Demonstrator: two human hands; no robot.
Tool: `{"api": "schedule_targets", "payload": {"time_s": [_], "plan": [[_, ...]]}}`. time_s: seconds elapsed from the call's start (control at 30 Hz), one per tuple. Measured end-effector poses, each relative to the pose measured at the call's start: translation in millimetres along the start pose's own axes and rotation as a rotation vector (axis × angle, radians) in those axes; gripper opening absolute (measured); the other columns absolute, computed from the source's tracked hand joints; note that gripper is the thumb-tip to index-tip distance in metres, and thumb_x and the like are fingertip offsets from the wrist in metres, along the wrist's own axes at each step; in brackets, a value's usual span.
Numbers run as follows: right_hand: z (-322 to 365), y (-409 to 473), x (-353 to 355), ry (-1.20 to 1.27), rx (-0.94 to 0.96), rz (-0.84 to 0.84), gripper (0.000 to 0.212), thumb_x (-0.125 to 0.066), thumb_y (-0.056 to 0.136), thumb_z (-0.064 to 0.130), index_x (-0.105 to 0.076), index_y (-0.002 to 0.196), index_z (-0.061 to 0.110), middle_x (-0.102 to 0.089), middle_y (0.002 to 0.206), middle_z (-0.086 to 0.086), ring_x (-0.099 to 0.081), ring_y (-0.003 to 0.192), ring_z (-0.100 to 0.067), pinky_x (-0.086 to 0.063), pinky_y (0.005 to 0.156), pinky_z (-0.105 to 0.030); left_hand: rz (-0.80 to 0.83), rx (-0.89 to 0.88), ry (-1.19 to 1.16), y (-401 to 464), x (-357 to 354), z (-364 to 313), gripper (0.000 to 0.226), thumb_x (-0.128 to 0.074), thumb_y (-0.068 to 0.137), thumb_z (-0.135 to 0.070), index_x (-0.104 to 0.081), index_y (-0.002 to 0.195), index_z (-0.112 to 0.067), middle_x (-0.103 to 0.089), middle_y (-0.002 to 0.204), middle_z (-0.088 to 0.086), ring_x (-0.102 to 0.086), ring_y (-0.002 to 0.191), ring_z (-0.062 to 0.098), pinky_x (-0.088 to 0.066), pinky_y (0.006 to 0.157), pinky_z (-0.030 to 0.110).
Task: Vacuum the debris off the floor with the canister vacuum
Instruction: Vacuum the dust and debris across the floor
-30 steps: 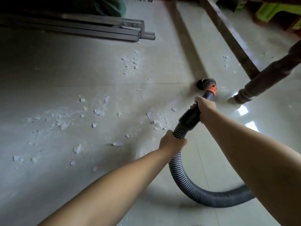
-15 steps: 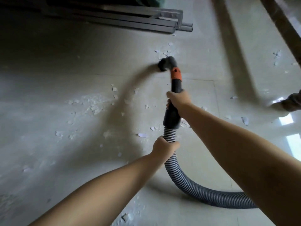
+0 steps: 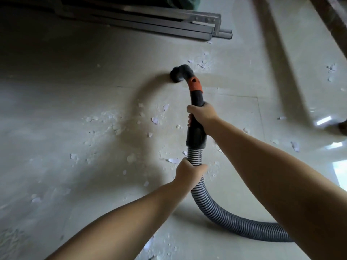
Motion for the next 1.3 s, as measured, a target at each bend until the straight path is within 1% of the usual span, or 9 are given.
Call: {"api": "schedule_targets", "payload": {"time_s": [0.27, 0.37, 0.5, 0.63, 0.77, 0.93, 1.07, 1.2, 1.3], "plan": [[-10.7, 22.4, 115.0, 0.316, -0.056, -0.412, 0.017, -0.057, 0.081, 0.004, -0.046, 0.094, 0.005, -0.053, 0.062, -0.005, -0.053, 0.041, -0.014, -0.049, 0.049, -0.026, 0.157, -0.070, 0.118, 21.0, -25.7, -54.3, 0.015, -0.054, 0.079, -0.013, -0.042, 0.070, -0.015, -0.045, 0.064, -0.002, -0.044, 0.057, 0.016, -0.036, 0.053, 0.024], [2.0, 31.4, 88.2, 0.296, -0.051, -0.317, 0.013, -0.056, 0.082, 0.003, -0.044, 0.086, 0.008, -0.051, 0.062, -0.005, -0.051, 0.042, -0.014, -0.049, 0.047, -0.023, 0.088, -0.043, 0.053, 31.1, -17.0, -53.7, 0.011, -0.054, 0.081, -0.013, -0.044, 0.075, -0.012, -0.045, 0.066, -0.001, -0.044, 0.059, 0.016, -0.037, 0.055, 0.025], [12.4, 28.7, 11.0, 0.125, -0.001, -0.037, 0.017, -0.056, 0.082, -0.001, -0.042, 0.079, 0.009, -0.046, 0.059, -0.007, -0.045, 0.040, -0.017, -0.045, 0.044, -0.024, -0.073, 0.027, 0.063, 25.0, 5.2, -21.9, 0.017, -0.060, 0.084, -0.020, -0.053, 0.093, -0.007, -0.054, 0.073, -0.001, -0.052, 0.064, 0.014, -0.041, 0.057, 0.022], [6.9, 23.7, -14.5, -0.006, 0.016, 0.060, 0.014, -0.057, 0.081, 0.002, -0.045, 0.082, 0.008, -0.049, 0.061, -0.008, -0.047, 0.042, -0.019, -0.047, 0.047, -0.028, -0.067, 0.058, -0.005, 18.1, 3.4, -8.4, 0.015, -0.063, 0.084, -0.018, -0.053, 0.090, -0.008, -0.057, 0.072, 0.000, -0.056, 0.063, 0.013, -0.045, 0.057, 0.020], [8.3, 45.7, 59.7, 0.144, 0.013, -0.183, 0.015, -0.058, 0.083, 0.003, -0.044, 0.078, 0.010, -0.049, 0.060, -0.007, -0.048, 0.035, -0.014, -0.045, 0.044, -0.025, 0.031, 0.003, 0.060, 29.6, -18.9, -41.7, 0.015, -0.057, 0.081, -0.015, -0.045, 0.071, -0.015, -0.045, 0.063, -0.003, -0.044, 0.055, 0.013, -0.036, 0.052, 0.022], [17.1, 72.4, 128.5, 0.341, -0.013, -0.391, 0.015, -0.056, 0.082, 0.004, -0.047, 0.095, 0.003, -0.052, 0.061, -0.005, -0.052, 0.036, -0.012, -0.046, 0.043, -0.022, 0.103, -0.031, 0.076, 58.8, -37.2, -90.8, 0.014, -0.061, 0.079, -0.016, -0.047, 0.074, -0.015, -0.047, 0.064, -0.002, -0.046, 0.057, 0.016, -0.038, 0.055, 0.024], [32.5, 76.2, 63.5, 0.229, 0.029, -0.204, 0.019, -0.056, 0.084, 0.000, -0.041, 0.075, 0.009, -0.046, 0.059, -0.006, -0.047, 0.037, -0.013, -0.046, 0.042, -0.023, 0.035, 0.008, -0.071, 59.3, -19.9, -67.2, 0.014, -0.058, 0.081, -0.012, -0.046, 0.074, -0.013, -0.048, 0.067, 0.000, -0.048, 0.061, 0.017, -0.041, 0.057, 0.027], [30.1, 61.6, -21.4, 0.000, 0.044, 0.108, 0.015, -0.057, 0.082, -0.001, -0.044, 0.078, 0.007, -0.047, 0.060, -0.009, -0.046, 0.040, -0.018, -0.045, 0.045, -0.026, -0.099, 0.062, -0.031, 53.0, 1.8, -31.2, 0.014, -0.061, 0.084, -0.019, -0.053, 0.083, -0.008, -0.056, 0.072, 0.004, -0.055, 0.065, 0.019, -0.044, 0.060, 0.026], [32.2, 66.2, -15.3, -0.010, 0.046, 0.118, 0.014, -0.057, 0.082, 0.000, -0.045, 0.080, 0.008, -0.047, 0.061, -0.009, -0.046, 0.043, -0.019, -0.045, 0.045, -0.027, -0.057, 0.054, -0.075, 55.7, -6.8, -36.2, 0.015, -0.062, 0.080, -0.022, -0.055, 0.084, -0.010, -0.057, 0.071, 0.003, -0.056, 0.064, 0.019, -0.045, 0.060, 0.027]]}}
Point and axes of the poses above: each hand's wrist, its own y-axis towards the middle knuckle, its own x-axis out of the back of the hand, z = x × y, the point moved 10 cm from there along y, towards the middle knuckle
